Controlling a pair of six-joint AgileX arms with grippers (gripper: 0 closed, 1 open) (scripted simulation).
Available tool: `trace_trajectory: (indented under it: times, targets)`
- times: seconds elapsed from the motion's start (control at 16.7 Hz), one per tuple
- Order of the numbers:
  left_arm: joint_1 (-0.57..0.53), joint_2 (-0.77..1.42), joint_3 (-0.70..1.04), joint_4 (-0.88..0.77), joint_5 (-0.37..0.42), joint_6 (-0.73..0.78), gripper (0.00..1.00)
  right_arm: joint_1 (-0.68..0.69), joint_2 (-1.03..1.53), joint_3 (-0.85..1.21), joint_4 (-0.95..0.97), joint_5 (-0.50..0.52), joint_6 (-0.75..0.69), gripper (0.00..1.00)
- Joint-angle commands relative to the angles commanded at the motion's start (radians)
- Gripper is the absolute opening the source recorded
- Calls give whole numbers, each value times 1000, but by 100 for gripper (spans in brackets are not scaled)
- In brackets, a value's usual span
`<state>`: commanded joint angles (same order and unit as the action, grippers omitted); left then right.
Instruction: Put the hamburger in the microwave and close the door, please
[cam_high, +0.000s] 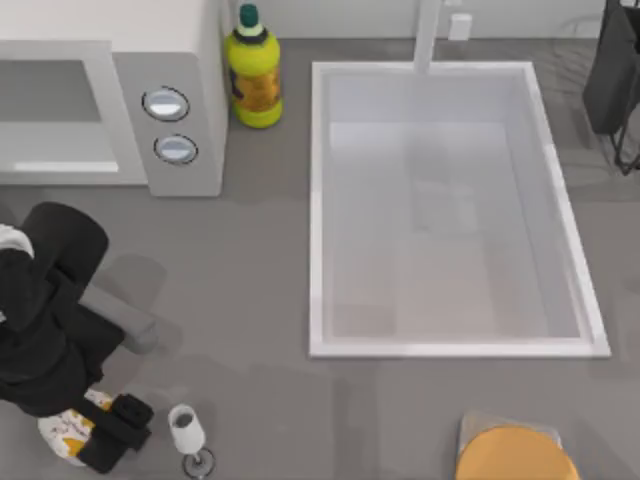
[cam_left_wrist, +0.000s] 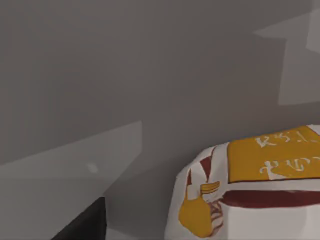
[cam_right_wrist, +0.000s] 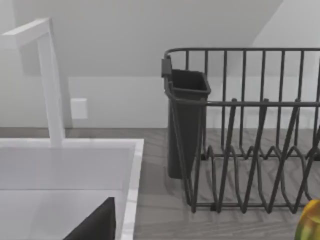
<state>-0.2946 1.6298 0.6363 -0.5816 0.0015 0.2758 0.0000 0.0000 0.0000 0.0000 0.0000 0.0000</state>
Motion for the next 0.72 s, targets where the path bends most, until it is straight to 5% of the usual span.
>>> trace_trajectory:
  times: [0.36, 0.72]
  targets:
    - [0, 0, 0, 0, 0, 0, 0, 0, 0, 0, 0, 0, 0, 100]
    - [44, -104, 84, -173, -21, -16, 0, 0, 0, 0, 0, 0, 0, 100]
